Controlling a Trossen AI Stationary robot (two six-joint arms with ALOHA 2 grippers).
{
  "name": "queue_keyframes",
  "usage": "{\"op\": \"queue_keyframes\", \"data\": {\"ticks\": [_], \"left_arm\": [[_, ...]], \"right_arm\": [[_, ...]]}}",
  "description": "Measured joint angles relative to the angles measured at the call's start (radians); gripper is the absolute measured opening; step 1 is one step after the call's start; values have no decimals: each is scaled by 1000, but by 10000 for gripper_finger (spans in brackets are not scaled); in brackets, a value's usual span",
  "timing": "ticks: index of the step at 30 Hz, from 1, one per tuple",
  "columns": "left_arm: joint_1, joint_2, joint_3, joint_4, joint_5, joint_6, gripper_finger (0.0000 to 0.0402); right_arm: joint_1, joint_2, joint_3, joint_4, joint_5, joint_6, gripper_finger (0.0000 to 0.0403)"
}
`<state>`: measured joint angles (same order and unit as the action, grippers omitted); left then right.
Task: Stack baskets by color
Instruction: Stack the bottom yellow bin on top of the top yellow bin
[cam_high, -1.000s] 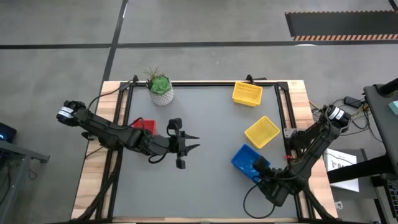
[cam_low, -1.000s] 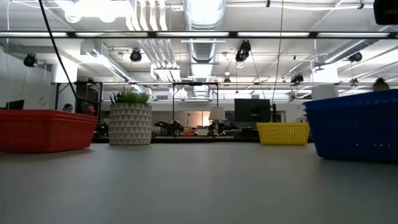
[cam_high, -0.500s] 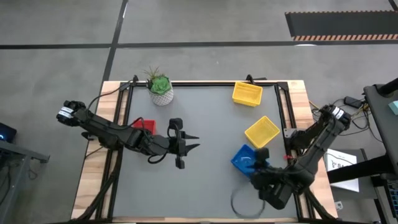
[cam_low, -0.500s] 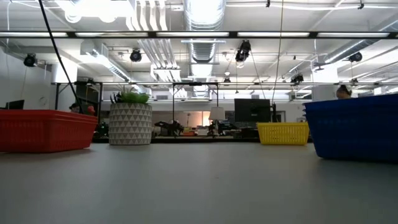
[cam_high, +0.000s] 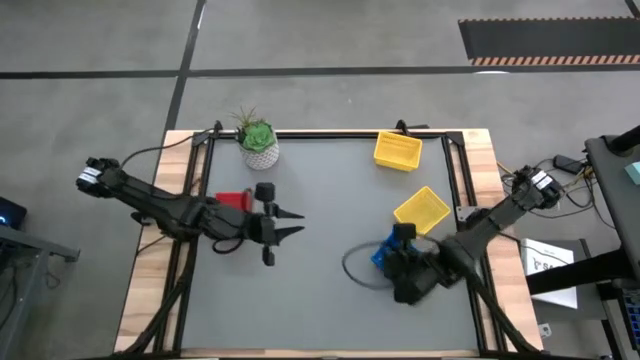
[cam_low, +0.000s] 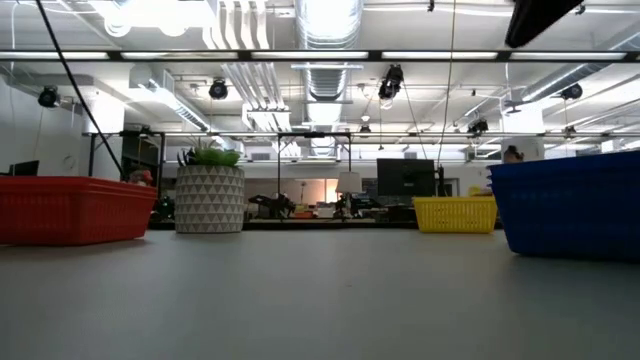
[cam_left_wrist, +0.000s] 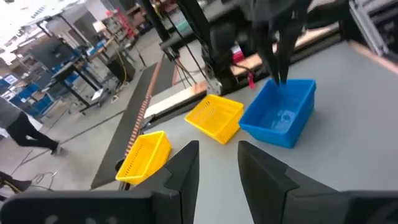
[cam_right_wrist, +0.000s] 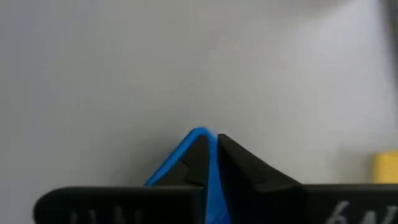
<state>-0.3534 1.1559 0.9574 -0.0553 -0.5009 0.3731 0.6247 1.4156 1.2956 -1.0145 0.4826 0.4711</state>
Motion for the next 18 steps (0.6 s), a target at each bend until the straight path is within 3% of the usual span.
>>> {"op": "queue_keyframes", "data": {"ticks": [7,13,18], "left_arm": [[-1,-98,-91,14,0,-123,95],[-2,-121,-141,31,0,-139,95],[-2,-123,-146,47,0,-131,95]], "right_arm": [[-254,-8,6,-101,-419,-125,9],[-384,-7,6,-332,-477,-359,18],[-406,1,-13,-479,-489,-463,71]]}}
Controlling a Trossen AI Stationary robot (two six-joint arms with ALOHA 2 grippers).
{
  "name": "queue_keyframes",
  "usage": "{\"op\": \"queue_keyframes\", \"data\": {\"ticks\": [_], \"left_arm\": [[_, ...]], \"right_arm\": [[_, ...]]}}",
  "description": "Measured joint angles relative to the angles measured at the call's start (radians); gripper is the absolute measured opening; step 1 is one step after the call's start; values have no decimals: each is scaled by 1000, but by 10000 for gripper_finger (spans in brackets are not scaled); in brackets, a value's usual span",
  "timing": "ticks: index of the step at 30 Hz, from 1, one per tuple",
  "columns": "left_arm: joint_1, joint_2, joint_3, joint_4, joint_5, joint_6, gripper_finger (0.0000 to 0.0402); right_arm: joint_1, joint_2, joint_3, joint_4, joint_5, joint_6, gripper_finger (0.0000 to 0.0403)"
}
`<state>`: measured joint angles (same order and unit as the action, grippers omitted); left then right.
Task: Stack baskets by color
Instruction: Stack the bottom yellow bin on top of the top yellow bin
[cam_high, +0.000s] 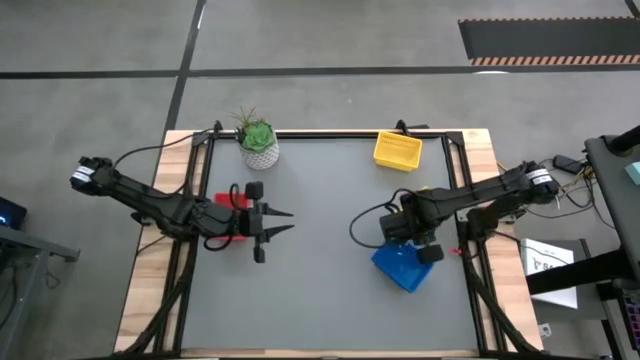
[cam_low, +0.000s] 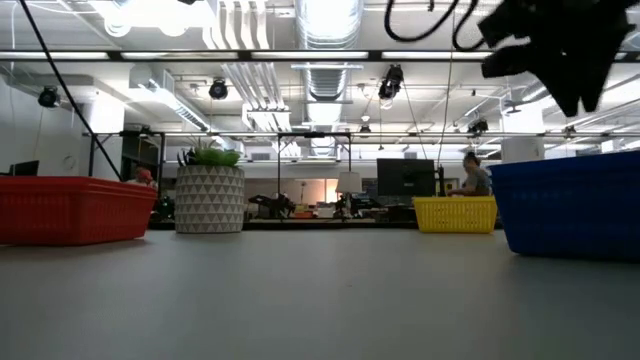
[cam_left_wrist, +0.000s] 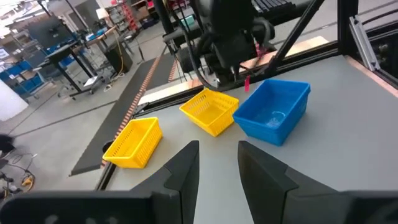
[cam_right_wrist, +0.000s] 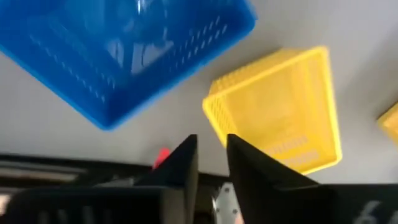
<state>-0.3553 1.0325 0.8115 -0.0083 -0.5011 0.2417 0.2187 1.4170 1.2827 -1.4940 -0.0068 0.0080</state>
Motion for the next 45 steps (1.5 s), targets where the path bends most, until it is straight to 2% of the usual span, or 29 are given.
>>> {"op": "queue_keyframes", "data": {"ticks": [7,10,14,20,25,32,36,40,45], "left_arm": [[0,-10,0,-2,0,9,95],[0,-18,0,1,0,10,95],[0,-20,-4,0,0,11,95],[0,-21,-4,0,0,31,95],[0,-21,-4,0,0,32,95],[0,-21,-4,0,0,33,95],[0,-21,-6,0,-1,33,95],[0,-21,-7,0,-1,33,95],[0,-21,-7,0,-1,35,95]], "right_arm": [[1,30,-125,-10,-1,6,154],[1,37,-194,-1,-1,-35,170],[-4,38,-282,70,1,-53,172],[-30,39,-363,137,36,-34,161],[-69,44,-373,150,93,-20,153],[-121,54,-397,281,80,-16,131],[-122,57,-400,286,85,-39,91],[-122,57,-376,269,85,-17,25],[-125,57,-278,194,85,59,11]]}}
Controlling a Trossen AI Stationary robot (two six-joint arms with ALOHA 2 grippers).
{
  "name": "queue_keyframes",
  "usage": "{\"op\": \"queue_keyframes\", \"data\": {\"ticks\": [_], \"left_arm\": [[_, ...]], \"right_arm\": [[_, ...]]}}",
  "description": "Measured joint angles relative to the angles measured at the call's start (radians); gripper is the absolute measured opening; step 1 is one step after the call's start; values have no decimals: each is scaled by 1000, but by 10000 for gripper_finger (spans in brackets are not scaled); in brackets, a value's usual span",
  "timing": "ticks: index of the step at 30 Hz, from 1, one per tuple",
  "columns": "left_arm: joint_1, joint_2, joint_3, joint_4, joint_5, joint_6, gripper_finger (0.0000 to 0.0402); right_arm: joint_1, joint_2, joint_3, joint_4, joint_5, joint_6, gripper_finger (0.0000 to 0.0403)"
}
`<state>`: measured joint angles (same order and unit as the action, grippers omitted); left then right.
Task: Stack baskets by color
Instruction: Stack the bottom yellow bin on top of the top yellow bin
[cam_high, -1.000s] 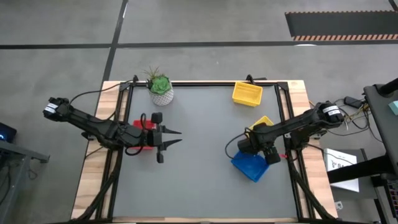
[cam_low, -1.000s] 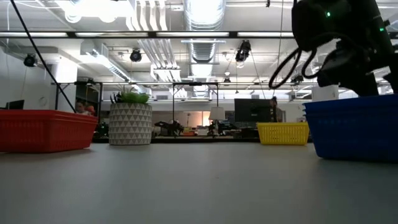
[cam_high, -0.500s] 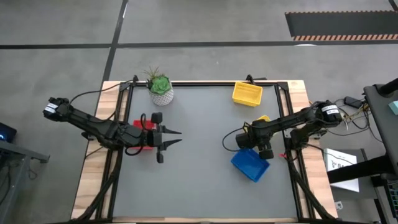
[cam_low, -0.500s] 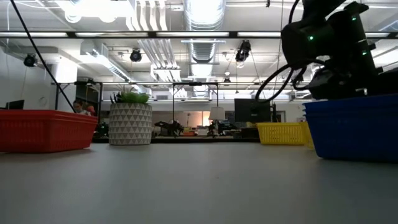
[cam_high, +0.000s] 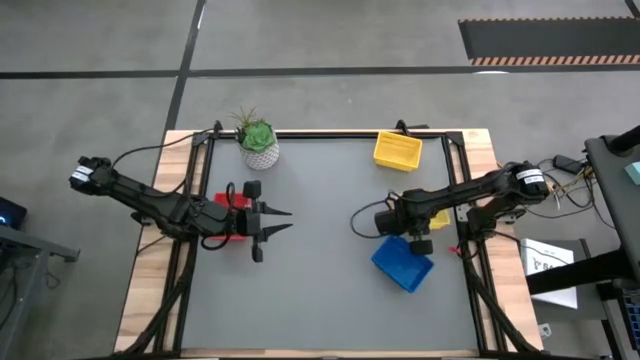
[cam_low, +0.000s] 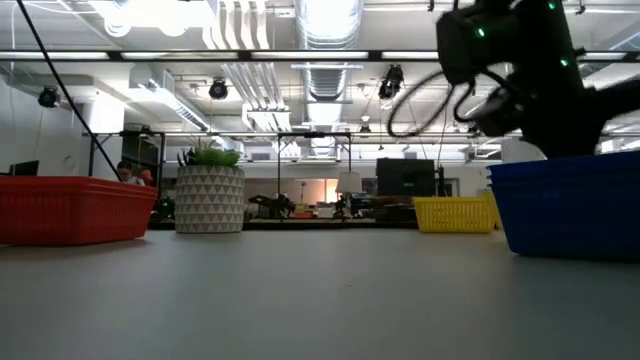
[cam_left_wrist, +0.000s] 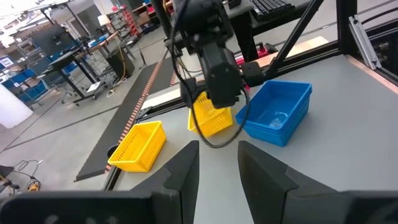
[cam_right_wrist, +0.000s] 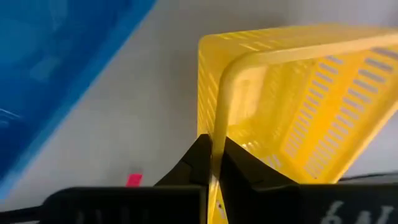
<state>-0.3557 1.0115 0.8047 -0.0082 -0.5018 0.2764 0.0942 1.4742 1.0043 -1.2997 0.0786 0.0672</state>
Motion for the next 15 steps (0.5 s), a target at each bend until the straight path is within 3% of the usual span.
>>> {"op": "queue_keyframes", "data": {"ticks": [6,15], "left_arm": [[0,0,0,0,0,0,95],[0,0,0,0,0,2,95]], "right_arm": [[-35,0,176,-99,99,90,10],[-184,44,425,-116,212,153,9]]}}
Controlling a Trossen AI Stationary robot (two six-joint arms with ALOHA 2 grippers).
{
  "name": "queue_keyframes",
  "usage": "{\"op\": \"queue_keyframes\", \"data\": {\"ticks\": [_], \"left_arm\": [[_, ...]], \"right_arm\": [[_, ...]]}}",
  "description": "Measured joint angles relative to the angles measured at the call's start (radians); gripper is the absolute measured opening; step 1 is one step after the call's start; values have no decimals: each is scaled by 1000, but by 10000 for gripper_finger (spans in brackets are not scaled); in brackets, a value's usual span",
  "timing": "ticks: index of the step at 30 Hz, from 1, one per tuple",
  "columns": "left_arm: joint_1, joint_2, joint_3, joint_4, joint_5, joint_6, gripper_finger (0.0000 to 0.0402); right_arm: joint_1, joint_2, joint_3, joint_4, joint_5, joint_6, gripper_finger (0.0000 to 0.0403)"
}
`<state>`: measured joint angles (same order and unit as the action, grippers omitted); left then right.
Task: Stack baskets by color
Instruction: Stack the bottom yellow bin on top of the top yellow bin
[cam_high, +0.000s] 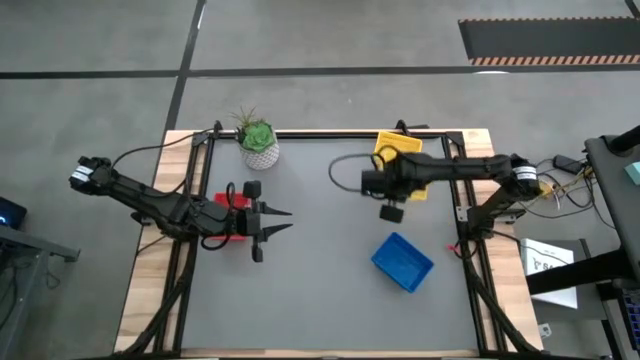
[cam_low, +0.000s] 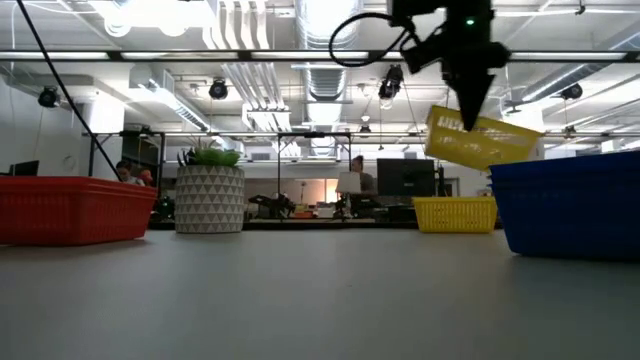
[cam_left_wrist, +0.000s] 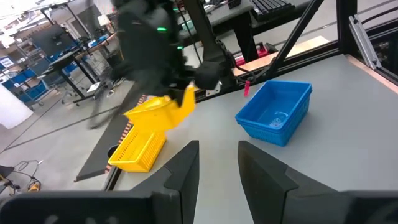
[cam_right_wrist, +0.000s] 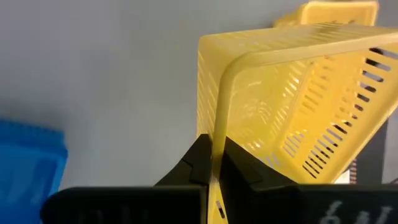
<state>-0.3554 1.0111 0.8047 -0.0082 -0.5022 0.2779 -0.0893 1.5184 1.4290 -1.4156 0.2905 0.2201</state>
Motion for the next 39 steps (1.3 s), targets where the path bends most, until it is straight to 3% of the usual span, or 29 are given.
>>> {"op": "queue_keyframes", "data": {"ticks": [10,16,24,39], "left_arm": [[0,0,-3,0,0,0,95],[0,0,-7,-1,0,0,95],[0,0,-6,-1,0,17,95],[0,-33,-9,1,-4,50,95]], "right_arm": [[-168,243,286,-160,-3,-158,9],[-293,340,375,-157,-43,-274,9],[-413,424,435,-154,2,-312,9],[-461,490,416,-145,42,-378,9]]}}
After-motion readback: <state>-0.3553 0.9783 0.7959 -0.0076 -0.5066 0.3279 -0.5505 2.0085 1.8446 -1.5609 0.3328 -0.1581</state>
